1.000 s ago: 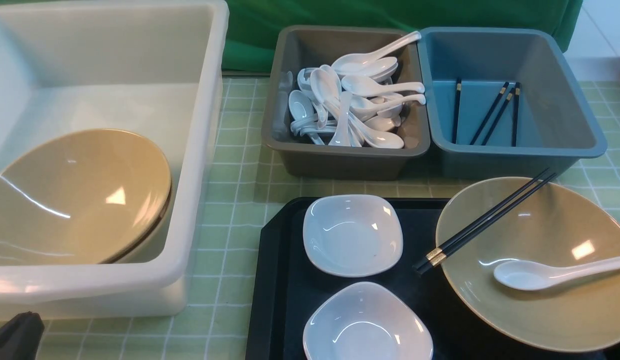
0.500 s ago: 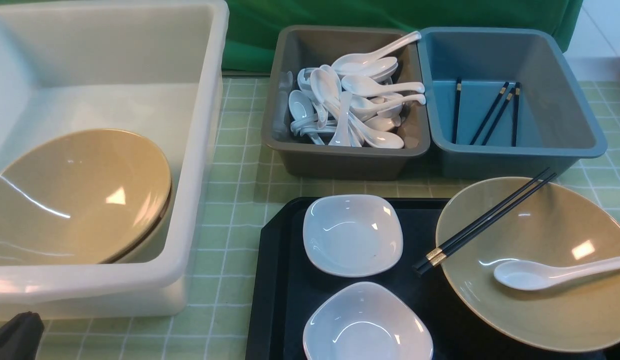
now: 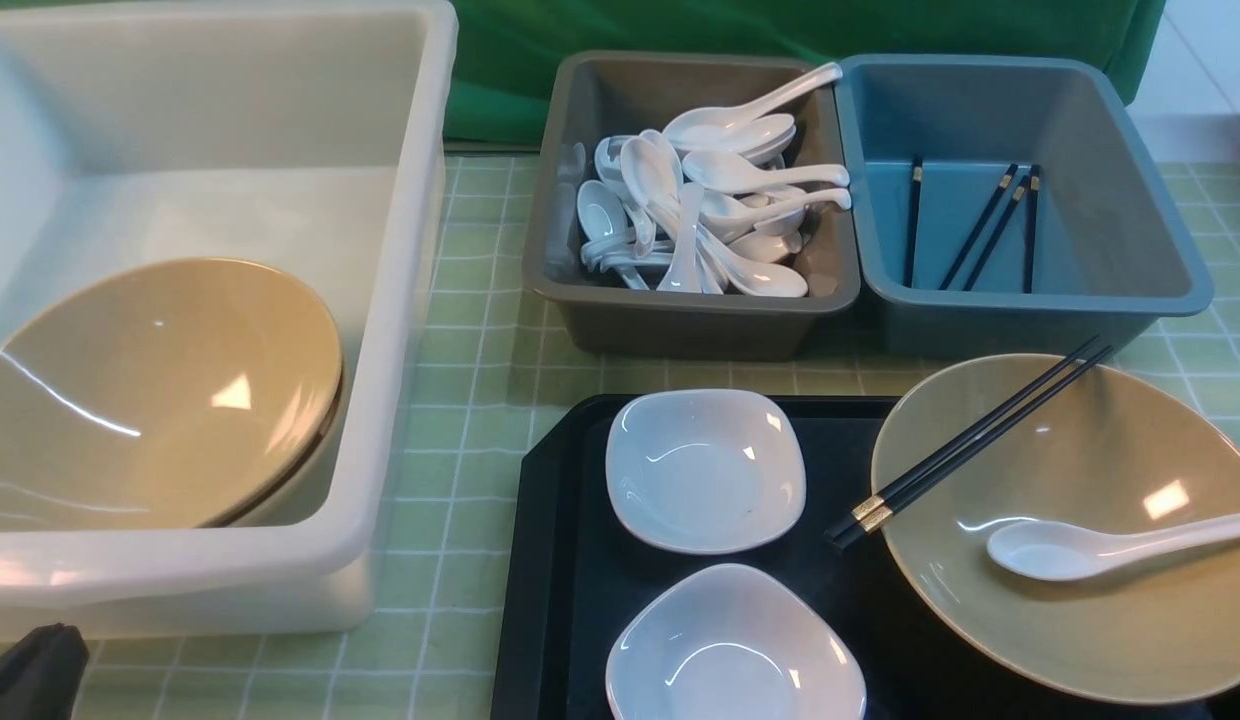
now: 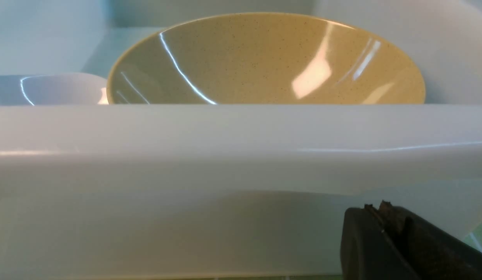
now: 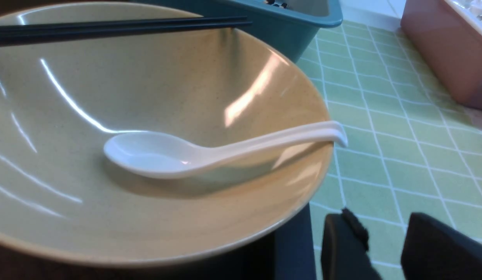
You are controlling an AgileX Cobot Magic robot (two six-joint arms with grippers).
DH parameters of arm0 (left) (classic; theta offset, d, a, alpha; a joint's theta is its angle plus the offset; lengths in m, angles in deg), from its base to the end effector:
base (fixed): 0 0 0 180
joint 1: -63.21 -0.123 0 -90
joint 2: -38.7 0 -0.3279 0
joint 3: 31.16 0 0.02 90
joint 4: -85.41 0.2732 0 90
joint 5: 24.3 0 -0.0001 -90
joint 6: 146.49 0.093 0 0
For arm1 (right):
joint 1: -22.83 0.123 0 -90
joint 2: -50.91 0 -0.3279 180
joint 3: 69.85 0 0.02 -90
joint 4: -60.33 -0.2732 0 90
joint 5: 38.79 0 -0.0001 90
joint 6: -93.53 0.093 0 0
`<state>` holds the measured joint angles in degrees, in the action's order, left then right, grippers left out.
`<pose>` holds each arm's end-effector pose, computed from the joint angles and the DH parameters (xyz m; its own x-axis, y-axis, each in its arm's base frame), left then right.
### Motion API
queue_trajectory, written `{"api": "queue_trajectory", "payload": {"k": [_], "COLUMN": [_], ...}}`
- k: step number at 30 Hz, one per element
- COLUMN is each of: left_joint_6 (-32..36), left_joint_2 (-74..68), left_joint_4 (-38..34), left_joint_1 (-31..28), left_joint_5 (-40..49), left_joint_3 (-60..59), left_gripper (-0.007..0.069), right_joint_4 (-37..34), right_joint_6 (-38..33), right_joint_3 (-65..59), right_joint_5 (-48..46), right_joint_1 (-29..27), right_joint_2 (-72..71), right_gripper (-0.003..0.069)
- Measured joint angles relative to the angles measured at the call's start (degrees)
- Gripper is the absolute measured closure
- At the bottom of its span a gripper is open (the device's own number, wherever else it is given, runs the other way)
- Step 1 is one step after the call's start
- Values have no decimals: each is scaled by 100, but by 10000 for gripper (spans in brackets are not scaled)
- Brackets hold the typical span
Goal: On green table put chopsticks spoon bowls plates into blue grey white boxes.
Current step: 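Move the grippers toward the tableware on the black tray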
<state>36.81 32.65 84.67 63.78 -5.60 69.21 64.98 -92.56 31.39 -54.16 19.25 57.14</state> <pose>0.0349 -0.0007 0.1749 -0.2474 0.0478 -0.9677 0.0252 0.9988 0.0429 0.0357 -0.0042 0.1856 -0.1909 -0.1719 -0.9664 0.0493 0.9816 -0.1843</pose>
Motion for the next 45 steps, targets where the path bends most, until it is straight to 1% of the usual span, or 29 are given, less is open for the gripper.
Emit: {"api": "queue_trajectory", "payload": {"k": [11, 13, 16, 17, 20, 21, 22, 23, 28, 29, 32, 33, 35, 36, 37, 40, 41, 43, 45], "left_joint_6": [0, 0, 0, 0, 0, 0, 0, 0, -37, -52, -891, -944, -1539, -1597, -1793, -1907, -1963, -1994, -2001], "left_joint_2": [0, 0, 0, 0, 0, 0, 0, 0, 0, 0, 0, 0, 0, 0, 0, 0, 0, -117, -380], "left_joint_4": [0, 0, 0, 0, 0, 0, 0, 0, -43, -60, -916, -975, -1629, -1663, -1919, -1997, -2028, -2031, -1921], "left_joint_1": [0, 0, 0, 0, 0, 0, 0, 0, 0, 0, 0, 0, 0, 0, 0, 0, 0, 0, 0], "left_joint_5": [-92, -209, -663, -721, -1167, -1250, -1251, -1279, -1371, -1401, -1927, -1969, -2670, -2794, -3397, -3958, -4192, -4239, -4105], "left_joint_3": [-12, -18, -18, -18, -18, -18, -18, -18, -18, -18, -18, -18, -18, -18, -18, -18, 52, 390, 969], "left_gripper": [627, 627, 627, 627, 627, 627, 627, 627, 627, 627, 627, 627, 627, 627, 627, 627, 627, 627, 627], "right_joint_4": [0, 0, 0, 0, 0, 0, 0, 0, 0, 0, 0, 0, 0, 0, 0, 0, 0, 0, 0], "right_joint_6": [0, 0, 16, 17, 433, 757, 811, 1184, 1776, 1776, 2399, 2430, 2893, 2921, 3155, 3262, 3302, 3315, 3320], "right_joint_3": [0, -10, -71, -71, -107, -107, -107, -107, -107, -107, -107, -107, -107, -107, -65, 210, 556, 1195, 1849], "right_joint_5": [0, 79, 517, 517, 1130, 1412, 1537, 1829, 2704, 2742, 3432, 3467, 3881, 3900, 3916, 3762, 3619, 3388, 3144], "right_joint_1": [0, 0, 0, 0, 0, 0, 0, 0, 0, 0, 0, 0, 0, 0, 0, 0, 0, 0, 0], "right_joint_2": [0, 0, 0, 0, 0, 0, 0, 0, 0, 0, 0, 0, 0, 0, 0, 8, 85, 360, 712], "right_gripper": [423, 423, 423, 423, 423, 423, 423, 423, 423, 423, 423, 423, 423, 423, 423, 423, 423, 423, 423]}}
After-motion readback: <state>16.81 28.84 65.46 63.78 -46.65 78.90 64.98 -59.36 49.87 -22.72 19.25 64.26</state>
